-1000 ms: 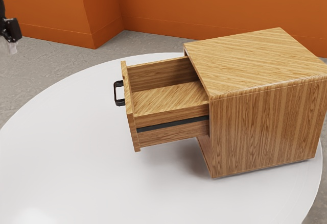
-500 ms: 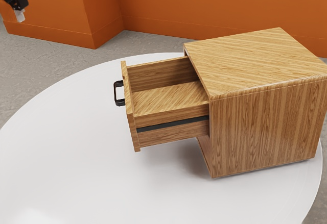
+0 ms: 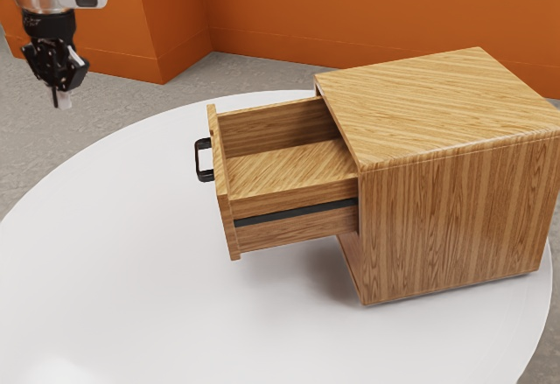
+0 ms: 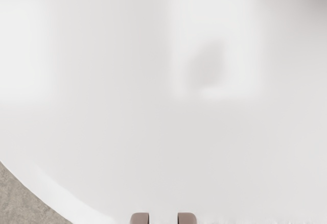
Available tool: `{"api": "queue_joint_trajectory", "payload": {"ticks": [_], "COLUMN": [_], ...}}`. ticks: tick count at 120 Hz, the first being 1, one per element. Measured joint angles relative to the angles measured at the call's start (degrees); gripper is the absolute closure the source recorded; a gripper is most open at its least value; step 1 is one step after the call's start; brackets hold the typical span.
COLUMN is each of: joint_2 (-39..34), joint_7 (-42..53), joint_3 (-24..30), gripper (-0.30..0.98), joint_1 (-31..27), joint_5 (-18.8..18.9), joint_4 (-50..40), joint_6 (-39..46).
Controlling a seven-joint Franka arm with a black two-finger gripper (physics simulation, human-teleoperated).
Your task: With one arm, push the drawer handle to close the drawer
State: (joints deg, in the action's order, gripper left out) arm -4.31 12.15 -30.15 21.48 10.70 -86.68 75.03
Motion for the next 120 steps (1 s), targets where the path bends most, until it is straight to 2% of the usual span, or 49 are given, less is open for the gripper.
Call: {"api": "queue_joint_trajectory", "payload": {"ticks": [21, 62, 87, 120], "joint_2": [-0.54, -0.58, 0.2, 0.77], "joint_7": [-0.14, -0.29, -0.09, 0.32], "joint_3": [-0.02, -0.15, -0.14, -0.18], "gripper": [0.76, 0.78, 0.78, 0.79], "joint_1": [2.72, 2.98, 5.98, 8.87], "joint_5": [0.02, 0.1, 1.38, 2.57], "joint_4": [-7.78, -18.44, -20.43, -23.39], "joint_6": [7.0, 23.2, 30.66, 35.38]}}
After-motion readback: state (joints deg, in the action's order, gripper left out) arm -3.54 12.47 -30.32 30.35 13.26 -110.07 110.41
